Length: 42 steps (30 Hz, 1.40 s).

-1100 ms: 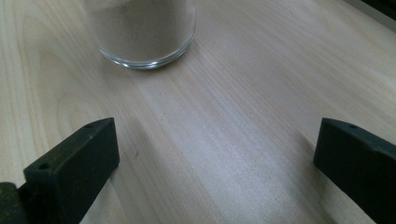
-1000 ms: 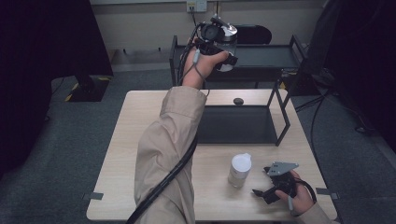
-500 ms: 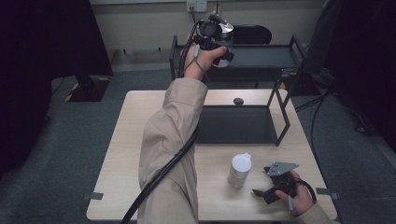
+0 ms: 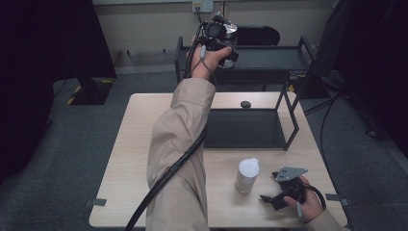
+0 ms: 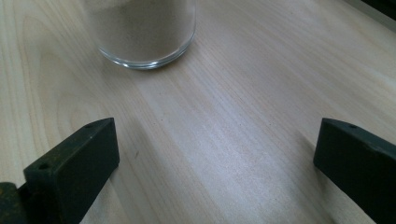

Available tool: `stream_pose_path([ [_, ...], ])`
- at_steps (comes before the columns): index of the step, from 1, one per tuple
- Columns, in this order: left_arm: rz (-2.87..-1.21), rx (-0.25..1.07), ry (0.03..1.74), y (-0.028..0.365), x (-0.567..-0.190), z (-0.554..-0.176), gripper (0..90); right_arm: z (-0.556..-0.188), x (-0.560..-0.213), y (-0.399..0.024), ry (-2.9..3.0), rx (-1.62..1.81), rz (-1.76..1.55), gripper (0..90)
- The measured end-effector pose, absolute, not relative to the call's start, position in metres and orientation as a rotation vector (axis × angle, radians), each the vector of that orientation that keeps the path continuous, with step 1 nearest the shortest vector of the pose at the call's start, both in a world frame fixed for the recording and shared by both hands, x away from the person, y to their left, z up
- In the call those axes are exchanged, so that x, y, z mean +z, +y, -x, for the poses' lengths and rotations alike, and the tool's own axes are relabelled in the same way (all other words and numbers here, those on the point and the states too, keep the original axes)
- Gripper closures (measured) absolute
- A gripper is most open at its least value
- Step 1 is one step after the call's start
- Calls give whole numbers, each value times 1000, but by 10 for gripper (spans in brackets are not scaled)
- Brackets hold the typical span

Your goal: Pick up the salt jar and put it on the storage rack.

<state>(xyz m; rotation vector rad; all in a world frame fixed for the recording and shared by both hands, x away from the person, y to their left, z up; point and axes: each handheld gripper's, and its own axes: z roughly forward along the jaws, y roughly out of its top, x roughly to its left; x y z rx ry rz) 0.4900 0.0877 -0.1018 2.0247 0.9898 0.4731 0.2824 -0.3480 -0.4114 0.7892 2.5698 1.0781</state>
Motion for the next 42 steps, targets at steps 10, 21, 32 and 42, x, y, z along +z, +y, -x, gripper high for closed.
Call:
stream_pose_path([
  [10,-2001,511,1004,83,-107,-484,307,-282,-411,-348,2570,1078,-789,0],
  [21,-1968,510,1049,84,-111,-481,239,-282,-411,-348,2570,1078,-789,0],
  [32,-1940,538,1048,82,-110,-469,71,-282,-411,-348,2570,1078,-789,0],
  [42,-1913,538,1024,84,-107,-455,32,-282,-411,-348,2571,1077,-791,0],
])
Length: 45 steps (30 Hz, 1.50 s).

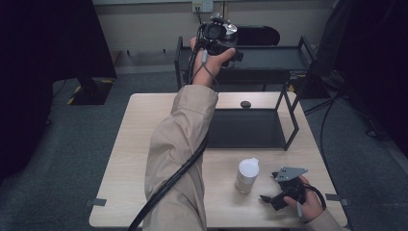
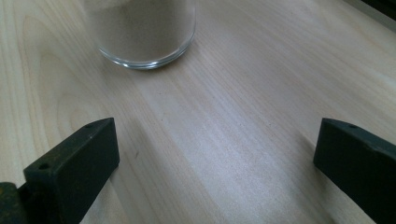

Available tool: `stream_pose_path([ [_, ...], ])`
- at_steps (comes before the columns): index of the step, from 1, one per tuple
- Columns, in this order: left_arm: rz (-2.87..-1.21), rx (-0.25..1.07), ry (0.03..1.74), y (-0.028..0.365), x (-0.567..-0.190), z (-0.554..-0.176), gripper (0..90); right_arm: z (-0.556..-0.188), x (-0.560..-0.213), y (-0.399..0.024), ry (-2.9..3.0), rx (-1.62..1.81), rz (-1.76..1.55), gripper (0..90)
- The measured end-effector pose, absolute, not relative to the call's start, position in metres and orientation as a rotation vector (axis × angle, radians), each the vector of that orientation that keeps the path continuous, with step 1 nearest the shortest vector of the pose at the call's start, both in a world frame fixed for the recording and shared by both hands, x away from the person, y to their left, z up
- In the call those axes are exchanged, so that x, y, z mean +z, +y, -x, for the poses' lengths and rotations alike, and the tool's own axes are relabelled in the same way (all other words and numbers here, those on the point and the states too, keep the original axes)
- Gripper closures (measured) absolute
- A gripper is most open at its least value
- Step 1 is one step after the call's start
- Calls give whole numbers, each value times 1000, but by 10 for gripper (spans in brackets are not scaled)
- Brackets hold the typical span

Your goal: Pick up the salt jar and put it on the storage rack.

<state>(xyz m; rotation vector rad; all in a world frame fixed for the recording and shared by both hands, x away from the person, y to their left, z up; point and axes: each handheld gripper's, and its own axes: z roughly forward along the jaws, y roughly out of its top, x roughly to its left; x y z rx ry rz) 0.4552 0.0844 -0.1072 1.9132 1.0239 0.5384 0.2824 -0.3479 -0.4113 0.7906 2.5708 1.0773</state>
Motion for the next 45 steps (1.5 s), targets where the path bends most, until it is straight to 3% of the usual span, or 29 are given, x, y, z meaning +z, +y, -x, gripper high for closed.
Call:
stream_pose_path([
  [45,-1809,464,978,103,-135,-403,13,-282,-411,-348,2570,1077,-789,0],
])
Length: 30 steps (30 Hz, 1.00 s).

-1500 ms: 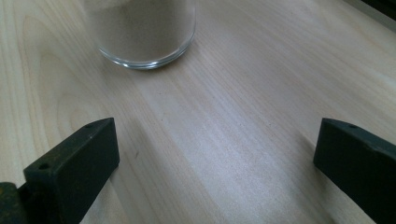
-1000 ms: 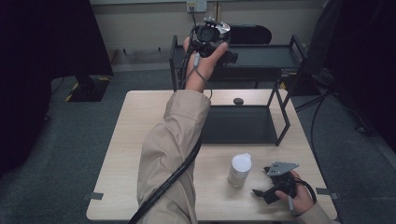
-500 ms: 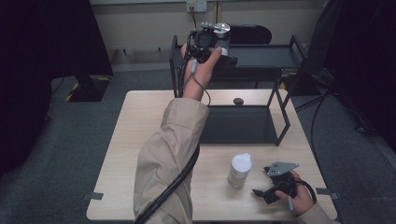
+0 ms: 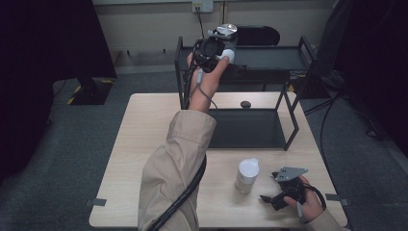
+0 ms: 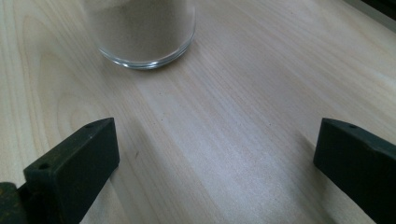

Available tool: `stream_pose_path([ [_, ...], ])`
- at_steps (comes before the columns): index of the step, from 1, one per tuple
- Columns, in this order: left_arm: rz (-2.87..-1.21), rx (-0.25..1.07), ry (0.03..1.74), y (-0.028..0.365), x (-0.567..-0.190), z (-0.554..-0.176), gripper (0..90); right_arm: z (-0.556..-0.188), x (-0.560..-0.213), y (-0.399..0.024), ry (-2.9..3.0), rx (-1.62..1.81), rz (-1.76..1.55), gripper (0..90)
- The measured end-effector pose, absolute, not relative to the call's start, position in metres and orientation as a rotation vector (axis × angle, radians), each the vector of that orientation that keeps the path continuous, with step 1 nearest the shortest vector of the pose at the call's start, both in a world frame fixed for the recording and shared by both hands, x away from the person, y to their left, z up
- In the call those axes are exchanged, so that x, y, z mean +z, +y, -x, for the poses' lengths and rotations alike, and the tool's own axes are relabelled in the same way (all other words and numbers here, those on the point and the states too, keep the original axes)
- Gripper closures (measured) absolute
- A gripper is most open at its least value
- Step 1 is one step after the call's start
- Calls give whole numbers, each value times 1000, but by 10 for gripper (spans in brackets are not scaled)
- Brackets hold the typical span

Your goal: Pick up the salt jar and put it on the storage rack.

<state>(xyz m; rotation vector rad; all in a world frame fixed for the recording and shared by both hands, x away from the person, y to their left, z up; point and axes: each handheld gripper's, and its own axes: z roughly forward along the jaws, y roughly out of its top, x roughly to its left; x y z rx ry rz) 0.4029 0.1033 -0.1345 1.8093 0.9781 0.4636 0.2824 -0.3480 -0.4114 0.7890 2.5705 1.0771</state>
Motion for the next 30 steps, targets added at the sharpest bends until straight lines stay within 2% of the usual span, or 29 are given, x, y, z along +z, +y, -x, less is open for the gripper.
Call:
stream_pose_path([
  [30,-1804,371,969,116,-208,-395,13,-282,-411,-348,2569,1078,-789,0],
])
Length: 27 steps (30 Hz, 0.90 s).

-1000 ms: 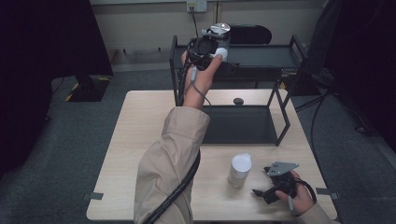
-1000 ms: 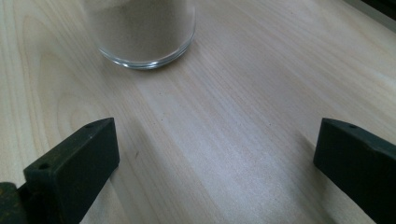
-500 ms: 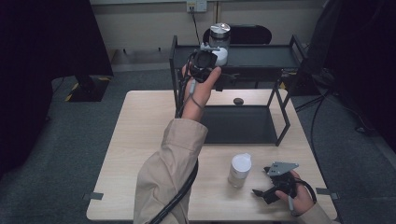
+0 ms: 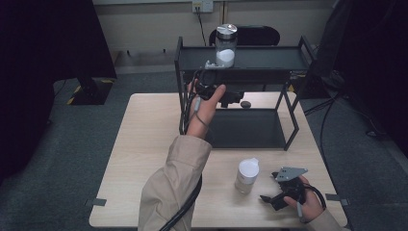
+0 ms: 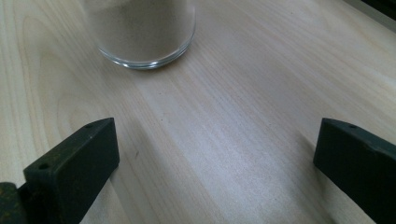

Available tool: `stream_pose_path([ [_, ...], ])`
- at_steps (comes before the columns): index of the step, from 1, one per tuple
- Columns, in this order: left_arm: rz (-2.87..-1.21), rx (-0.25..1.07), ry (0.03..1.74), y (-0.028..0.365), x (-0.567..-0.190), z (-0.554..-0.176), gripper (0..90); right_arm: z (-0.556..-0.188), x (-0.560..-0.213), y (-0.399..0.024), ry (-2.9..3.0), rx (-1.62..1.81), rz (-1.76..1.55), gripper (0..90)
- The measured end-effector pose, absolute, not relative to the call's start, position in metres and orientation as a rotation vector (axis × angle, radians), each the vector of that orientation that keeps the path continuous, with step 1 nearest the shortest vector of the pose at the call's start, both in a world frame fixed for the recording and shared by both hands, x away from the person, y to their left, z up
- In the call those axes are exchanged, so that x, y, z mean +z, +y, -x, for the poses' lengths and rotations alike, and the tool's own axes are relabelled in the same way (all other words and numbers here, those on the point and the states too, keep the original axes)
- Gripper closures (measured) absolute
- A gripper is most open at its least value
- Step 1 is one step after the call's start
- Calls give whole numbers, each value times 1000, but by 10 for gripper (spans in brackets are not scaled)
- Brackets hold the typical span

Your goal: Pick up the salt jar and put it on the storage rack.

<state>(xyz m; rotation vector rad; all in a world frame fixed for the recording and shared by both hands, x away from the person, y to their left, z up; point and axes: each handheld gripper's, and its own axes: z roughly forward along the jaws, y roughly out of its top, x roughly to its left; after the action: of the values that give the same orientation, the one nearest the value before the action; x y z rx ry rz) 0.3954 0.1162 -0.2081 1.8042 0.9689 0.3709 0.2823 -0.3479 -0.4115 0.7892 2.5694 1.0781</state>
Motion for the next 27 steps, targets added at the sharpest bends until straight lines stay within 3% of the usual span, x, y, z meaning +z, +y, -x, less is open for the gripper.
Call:
stream_pose_path([
  [27,-1797,265,1054,144,-281,-381,14,-282,-412,-348,2567,1079,-790,0],
])
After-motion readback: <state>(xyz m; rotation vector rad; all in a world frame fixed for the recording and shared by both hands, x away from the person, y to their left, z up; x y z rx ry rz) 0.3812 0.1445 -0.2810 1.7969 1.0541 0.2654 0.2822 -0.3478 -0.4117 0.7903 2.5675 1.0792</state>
